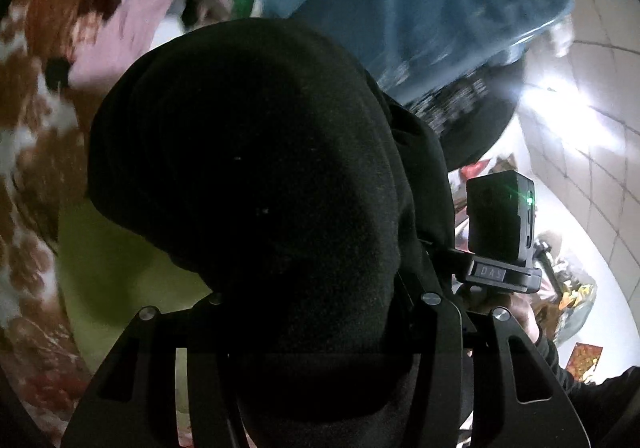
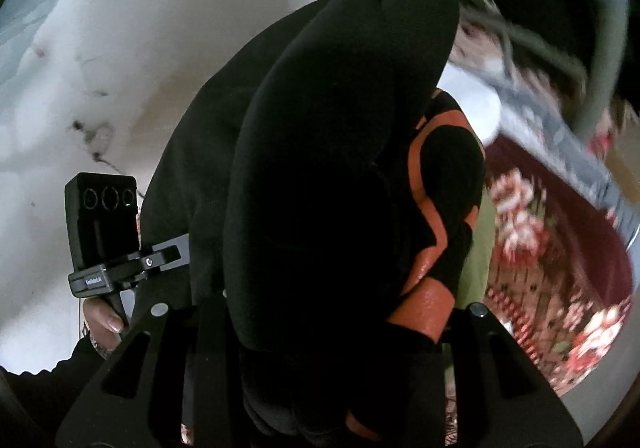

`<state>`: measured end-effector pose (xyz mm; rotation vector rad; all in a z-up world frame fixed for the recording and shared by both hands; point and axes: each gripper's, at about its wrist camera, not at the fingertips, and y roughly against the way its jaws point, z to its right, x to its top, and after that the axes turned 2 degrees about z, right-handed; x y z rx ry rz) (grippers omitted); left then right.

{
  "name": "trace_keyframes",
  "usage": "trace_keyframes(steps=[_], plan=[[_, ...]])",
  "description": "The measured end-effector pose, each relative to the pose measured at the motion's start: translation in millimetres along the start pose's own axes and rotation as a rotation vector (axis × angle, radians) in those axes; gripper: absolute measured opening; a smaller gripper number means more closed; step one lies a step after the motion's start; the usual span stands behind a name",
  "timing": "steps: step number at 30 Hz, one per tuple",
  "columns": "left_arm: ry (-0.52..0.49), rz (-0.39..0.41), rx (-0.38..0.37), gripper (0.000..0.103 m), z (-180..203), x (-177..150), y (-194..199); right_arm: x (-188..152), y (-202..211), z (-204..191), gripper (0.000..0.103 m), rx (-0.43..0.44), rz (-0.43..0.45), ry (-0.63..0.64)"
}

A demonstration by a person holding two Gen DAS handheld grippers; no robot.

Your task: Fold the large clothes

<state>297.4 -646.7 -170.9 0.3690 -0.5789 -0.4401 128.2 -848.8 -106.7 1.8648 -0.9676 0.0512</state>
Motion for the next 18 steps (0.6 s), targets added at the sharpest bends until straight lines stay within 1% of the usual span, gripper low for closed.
trace_keyframes(steps=[1, 2, 4, 5, 7, 9, 13, 14, 16, 18], plan=[[0.009, -0.019, 0.014, 0.049, -15.5, -9.0, -11.1, -12.8, -24.2, 17.8, 0.037, 0.001, -0.016, -0.020], [0.022, -0.048, 0.044, 0.049, -38.7, -23.0, -25.9, -26.1, -47.8, 32.9, 0.037, 0.003, -0.034, -0.041], [0.050, -0.072, 0.096, 0.049, -74.0, -43.4, -42.7, -55.5, -92.5, 58.9, 0.037, 0.020, -0.063, -0.090], [0.062, -0.077, 0.125, 0.049, -91.1, -55.8, -48.0, -67.9, -113.4, 68.9, 0.037, 0.032, -0.074, -0.112], [0.048, -0.083, 0.158, 0.049, -110.9, -71.7, -47.7, -89.3, -146.2, 81.6, 0.037, 0.066, -0.079, -0.144], [0.046, -0.088, 0.161, 0.050, -124.9, -80.2, -43.5, -101.7, -162.1, 90.0, 0.038, 0.100, -0.078, -0.174], [0.044, -0.108, 0.174, 0.051, -143.8, -90.1, -36.9, -109.3, -184.6, 110.1, 0.043, 0.121, -0.080, -0.179], [0.030, -0.111, 0.186, 0.051, -145.6, -92.1, -37.5, -109.4, -188.4, 113.3, 0.044, 0.120, -0.082, -0.174], [0.013, -0.116, 0.202, 0.052, -147.0, -89.4, -40.7, -108.5, -189.8, 108.8, 0.044, 0.085, -0.087, -0.127], [0.016, -0.117, 0.203, 0.052, -150.5, -87.1, -43.1, -107.4, -190.8, 105.1, 0.045, 0.055, -0.094, -0.086]])
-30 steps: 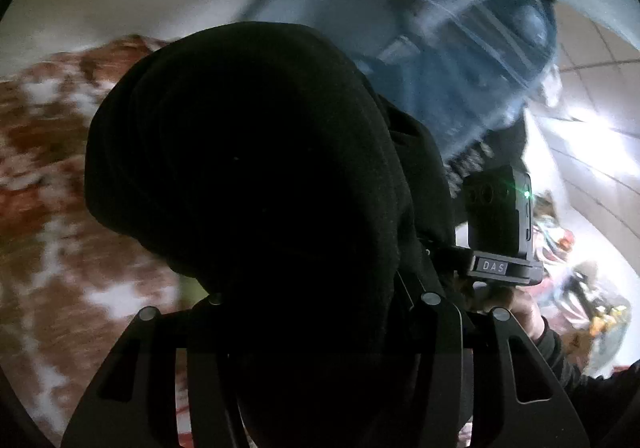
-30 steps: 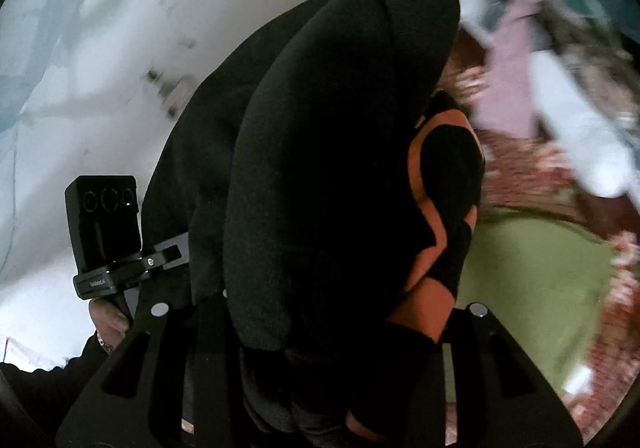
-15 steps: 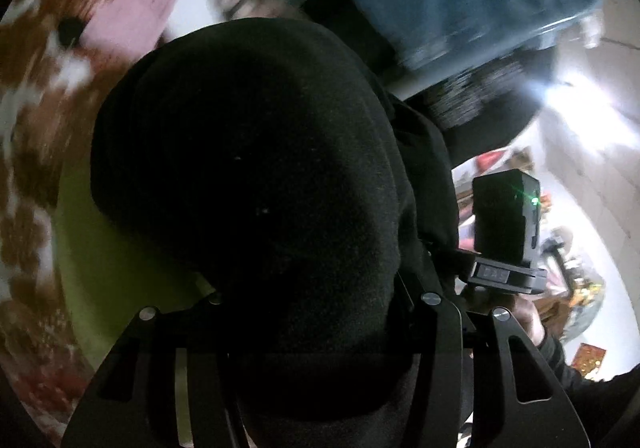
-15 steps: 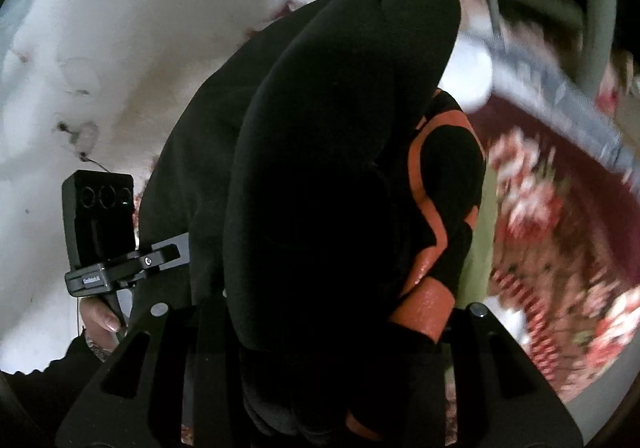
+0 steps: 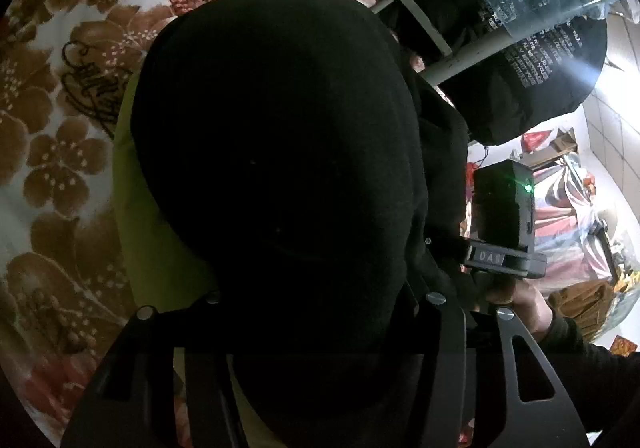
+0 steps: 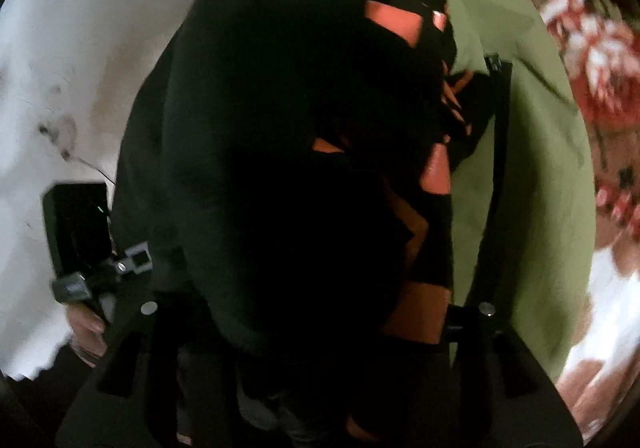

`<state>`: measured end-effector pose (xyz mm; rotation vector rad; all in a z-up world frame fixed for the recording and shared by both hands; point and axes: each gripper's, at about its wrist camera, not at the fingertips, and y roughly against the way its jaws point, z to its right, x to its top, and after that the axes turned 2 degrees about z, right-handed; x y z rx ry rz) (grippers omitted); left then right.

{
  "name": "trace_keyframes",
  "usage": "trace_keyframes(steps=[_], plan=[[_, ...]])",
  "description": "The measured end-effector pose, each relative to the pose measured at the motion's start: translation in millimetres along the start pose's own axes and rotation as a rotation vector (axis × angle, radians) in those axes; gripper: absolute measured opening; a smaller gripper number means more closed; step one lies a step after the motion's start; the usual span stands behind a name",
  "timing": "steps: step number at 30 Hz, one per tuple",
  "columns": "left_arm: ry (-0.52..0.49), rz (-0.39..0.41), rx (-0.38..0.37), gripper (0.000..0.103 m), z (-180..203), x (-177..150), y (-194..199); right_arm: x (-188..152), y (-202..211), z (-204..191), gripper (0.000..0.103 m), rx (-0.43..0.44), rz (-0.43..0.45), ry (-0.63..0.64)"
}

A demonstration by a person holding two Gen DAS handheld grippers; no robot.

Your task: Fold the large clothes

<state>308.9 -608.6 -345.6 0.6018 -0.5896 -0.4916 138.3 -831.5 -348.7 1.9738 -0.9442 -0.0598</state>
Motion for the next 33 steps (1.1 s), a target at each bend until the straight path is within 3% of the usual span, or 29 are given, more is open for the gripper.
trace_keyframes(steps=[6, 10, 14, 17, 19, 21, 23, 25, 29, 33], plan=[[0.006, -0.021, -0.008, 0.056, -6.1, 4.2, -1.2, 0.1, 9.3, 9.7, 0.060, 0.013, -0.021, -0.011], [0.006, -0.041, -0.009, 0.069, -10.3, 2.0, 4.0, 2.9, 23.3, 17.5, 0.073, 0.006, -0.021, -0.001], [0.007, -0.053, -0.008, 0.081, -13.0, -1.9, 12.4, 6.0, 40.4, 27.6, 0.090, -0.057, -0.007, 0.010], [0.016, -0.056, -0.001, 0.084, -16.2, -2.9, 19.7, 6.1, 61.7, 24.7, 0.098, -0.131, 0.004, 0.038], [-0.028, -0.051, 0.055, 0.084, -6.4, -2.2, 32.2, 13.2, 76.2, 27.3, 0.098, -0.230, 0.022, 0.076], [-0.155, -0.040, 0.188, 0.090, 15.8, -1.6, 47.6, 14.2, 88.0, 23.9, 0.098, -0.305, 0.044, 0.114], [-0.320, -0.016, 0.351, 0.095, 45.6, -1.7, 59.9, 15.2, 106.5, -3.6, 0.098, -0.395, 0.091, 0.163], [-0.418, 0.023, 0.423, 0.096, 74.6, 0.1, 68.3, 21.2, 116.2, -34.3, 0.098, -0.464, 0.150, 0.203], [-0.465, 0.122, 0.414, 0.098, 120.6, 4.3, 71.4, 26.3, 113.6, -75.1, 0.098, -0.510, 0.237, 0.244], [-0.476, 0.122, 0.410, 0.098, 131.9, -0.5, 34.8, 26.8, 72.9, -74.8, 0.098, -0.483, 0.240, 0.177]])
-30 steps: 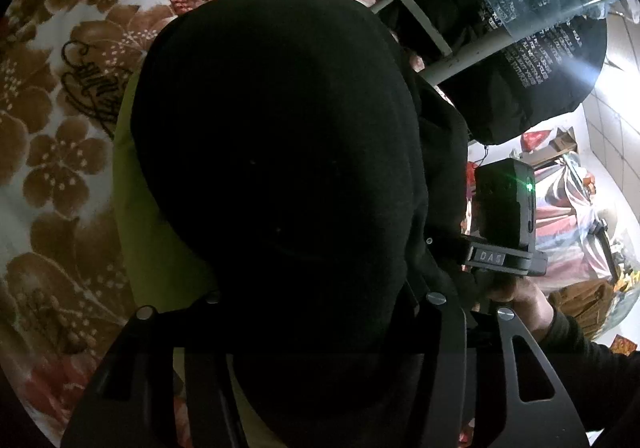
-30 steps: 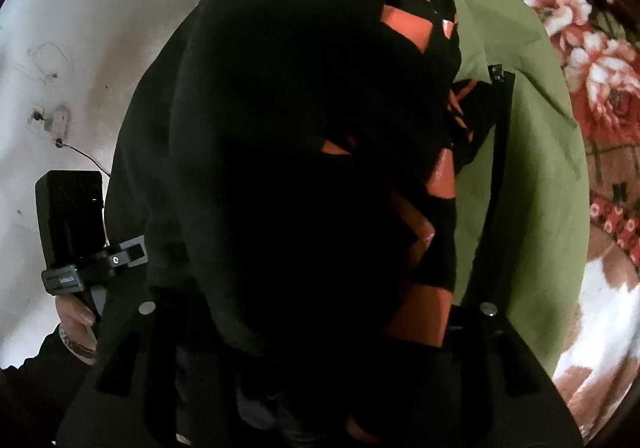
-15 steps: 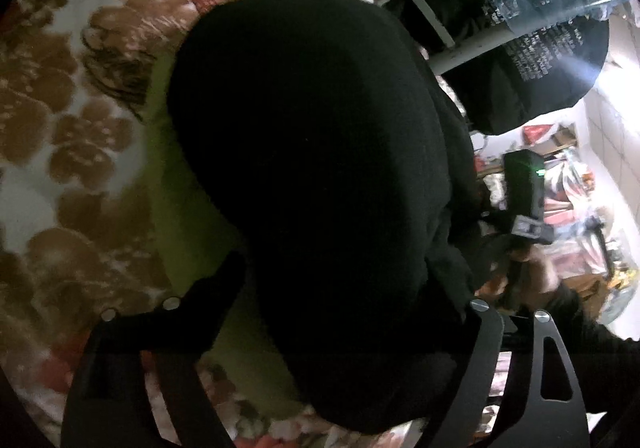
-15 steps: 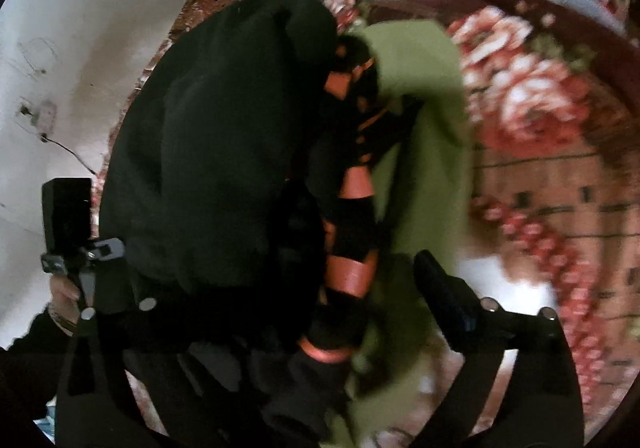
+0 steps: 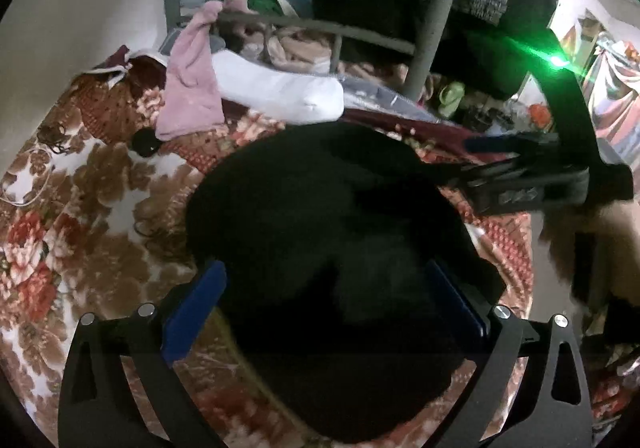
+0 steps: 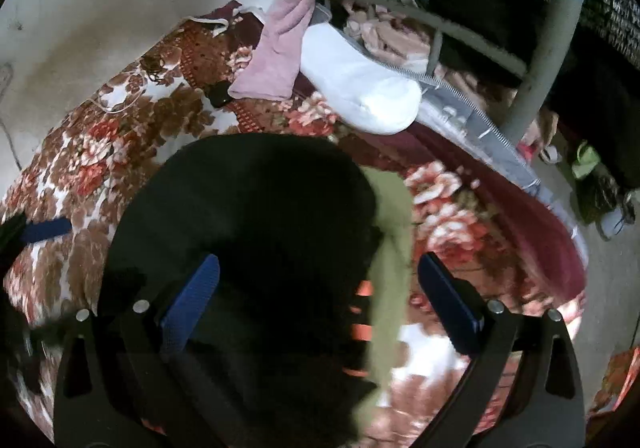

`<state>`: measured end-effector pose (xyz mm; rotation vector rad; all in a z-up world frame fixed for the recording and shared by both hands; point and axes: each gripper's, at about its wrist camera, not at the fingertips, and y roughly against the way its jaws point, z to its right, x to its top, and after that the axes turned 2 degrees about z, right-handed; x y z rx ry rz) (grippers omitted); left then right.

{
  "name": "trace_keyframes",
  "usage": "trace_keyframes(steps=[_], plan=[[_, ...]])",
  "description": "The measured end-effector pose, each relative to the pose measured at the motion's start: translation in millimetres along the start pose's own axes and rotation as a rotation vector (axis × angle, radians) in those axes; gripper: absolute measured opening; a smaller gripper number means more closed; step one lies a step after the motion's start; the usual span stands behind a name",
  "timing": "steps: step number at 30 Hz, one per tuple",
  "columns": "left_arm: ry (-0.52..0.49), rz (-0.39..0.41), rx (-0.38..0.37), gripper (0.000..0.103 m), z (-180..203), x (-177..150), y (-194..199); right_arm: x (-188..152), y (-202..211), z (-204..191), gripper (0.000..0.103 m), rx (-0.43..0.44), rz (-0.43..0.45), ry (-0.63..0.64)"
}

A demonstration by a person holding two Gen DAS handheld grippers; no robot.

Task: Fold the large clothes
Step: 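Lower the hoodie bundle onto the bedspread with both grippers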

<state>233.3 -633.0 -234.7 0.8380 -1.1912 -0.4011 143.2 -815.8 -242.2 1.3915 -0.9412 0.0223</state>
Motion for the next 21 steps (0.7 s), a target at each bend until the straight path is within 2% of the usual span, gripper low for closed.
trace_keyframes(steps=[1, 4, 7, 10, 12, 15, 19, 21], plan=[[-0.004, -0.014, -0.007, 0.098, 3.7, -2.3, -8.9, -4.8, -12.0, 0.8, 0.098, 0.024, -0.004, -0.042], [-0.019, -0.040, 0.004, 0.098, 12.0, -10.4, -31.4, -12.5, -30.8, 3.4, 0.098, -0.055, -0.002, -0.051], [-0.084, -0.034, 0.059, 0.098, 18.3, -21.6, -43.1, -24.3, -45.1, 15.9, 0.098, -0.069, 0.000, -0.065], [-0.159, -0.032, 0.117, 0.098, 27.1, -32.9, -49.7, -34.1, -50.1, 25.3, 0.098, -0.090, 0.058, -0.056], [-0.163, -0.034, 0.144, 0.099, 25.7, -36.8, -51.3, -38.0, -52.6, 29.0, 0.098, -0.086, 0.075, -0.044], [-0.053, -0.063, 0.192, 0.099, 6.8, -34.8, -47.0, -41.8, -47.7, 34.9, 0.098, -0.075, 0.079, -0.040], [0.117, -0.042, 0.343, 0.098, -15.5, -25.7, -14.2, -43.2, -23.8, 31.2, 0.098, -0.119, 0.051, -0.051], [0.189, -0.055, 0.348, 0.098, -21.0, -19.9, 3.7, -42.3, -4.7, 27.4, 0.098, -0.127, 0.052, -0.064]])
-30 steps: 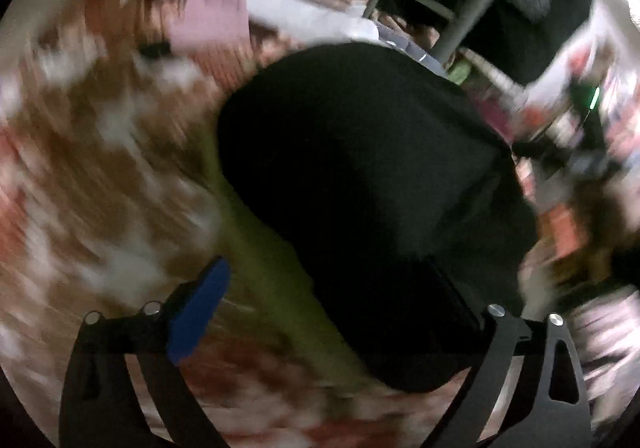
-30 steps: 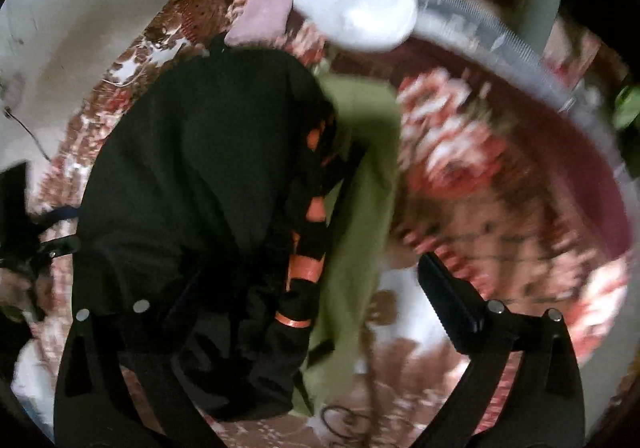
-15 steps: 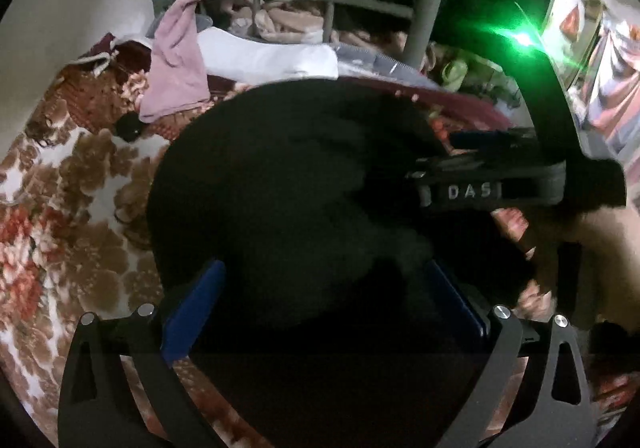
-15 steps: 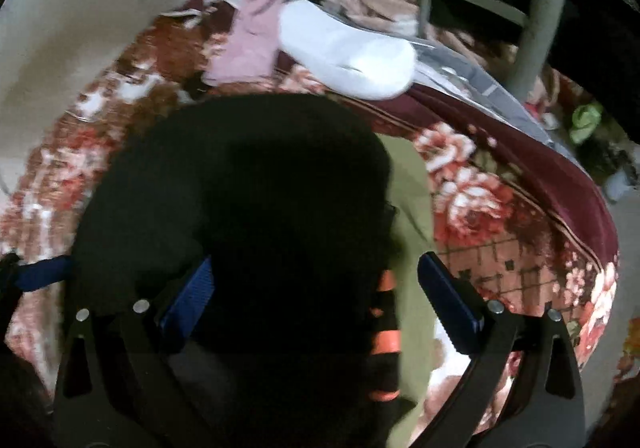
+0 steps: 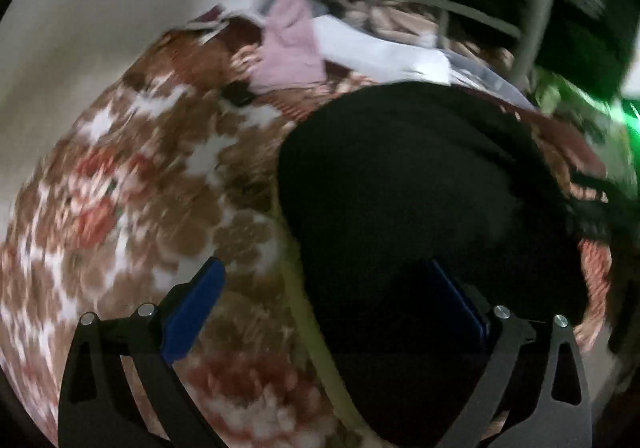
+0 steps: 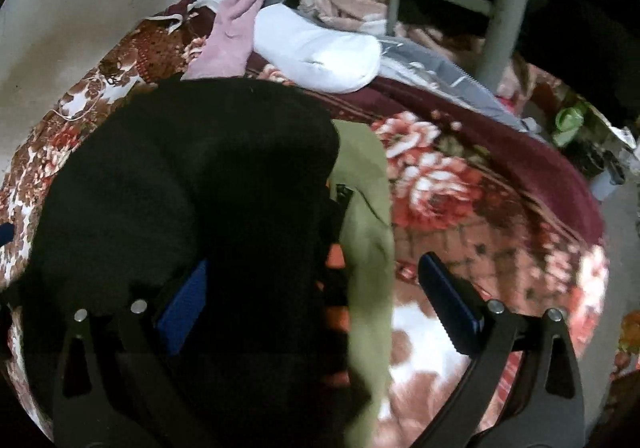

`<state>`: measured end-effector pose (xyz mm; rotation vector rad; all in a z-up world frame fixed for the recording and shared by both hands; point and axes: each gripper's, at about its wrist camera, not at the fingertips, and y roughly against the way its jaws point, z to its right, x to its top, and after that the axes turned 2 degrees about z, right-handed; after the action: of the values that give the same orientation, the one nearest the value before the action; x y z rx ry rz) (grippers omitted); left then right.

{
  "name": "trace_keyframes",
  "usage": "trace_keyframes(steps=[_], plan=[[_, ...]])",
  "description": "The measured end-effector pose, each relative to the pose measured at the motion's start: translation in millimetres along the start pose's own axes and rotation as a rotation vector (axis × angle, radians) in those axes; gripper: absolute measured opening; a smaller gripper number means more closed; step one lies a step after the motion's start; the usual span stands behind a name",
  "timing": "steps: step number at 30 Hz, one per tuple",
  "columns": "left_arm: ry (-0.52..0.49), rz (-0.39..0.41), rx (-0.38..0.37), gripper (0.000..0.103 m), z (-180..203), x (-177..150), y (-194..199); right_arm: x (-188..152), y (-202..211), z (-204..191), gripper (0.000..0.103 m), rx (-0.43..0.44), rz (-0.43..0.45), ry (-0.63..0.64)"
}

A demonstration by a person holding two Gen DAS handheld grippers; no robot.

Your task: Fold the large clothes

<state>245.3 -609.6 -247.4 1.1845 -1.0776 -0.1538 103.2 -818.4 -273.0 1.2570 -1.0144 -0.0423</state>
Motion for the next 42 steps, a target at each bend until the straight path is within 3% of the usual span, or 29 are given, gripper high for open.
trace_keyframes(steps=[7, 17, 23, 34, 42], plan=[[0.028, 0.039, 0.003, 0.098, -1.0, 0.1, 79.2, -3.0, 96.4, -20.7, 0.098, 0.000, 0.021, -0.028], [-0.016, 0.037, -0.121, 0.098, 10.6, -29.2, 220.1, -42.9, 269.7, -69.7, 0.098, -0.034, 0.040, -0.003], [-0.009, 0.041, -0.077, 0.098, 24.7, -42.9, 277.2, -47.2, 324.2, -63.3, 0.098, 0.003, 0.012, -0.010], [-0.034, 0.165, 0.031, 0.098, 59.6, -42.3, 320.1, -58.1, 348.2, -38.7, 0.098, 0.034, 0.050, 0.036], [-0.032, 0.240, 0.046, 0.098, 70.8, -43.4, 329.3, -56.4, 351.2, -29.3, 0.098, 0.052, 0.112, 0.050]])
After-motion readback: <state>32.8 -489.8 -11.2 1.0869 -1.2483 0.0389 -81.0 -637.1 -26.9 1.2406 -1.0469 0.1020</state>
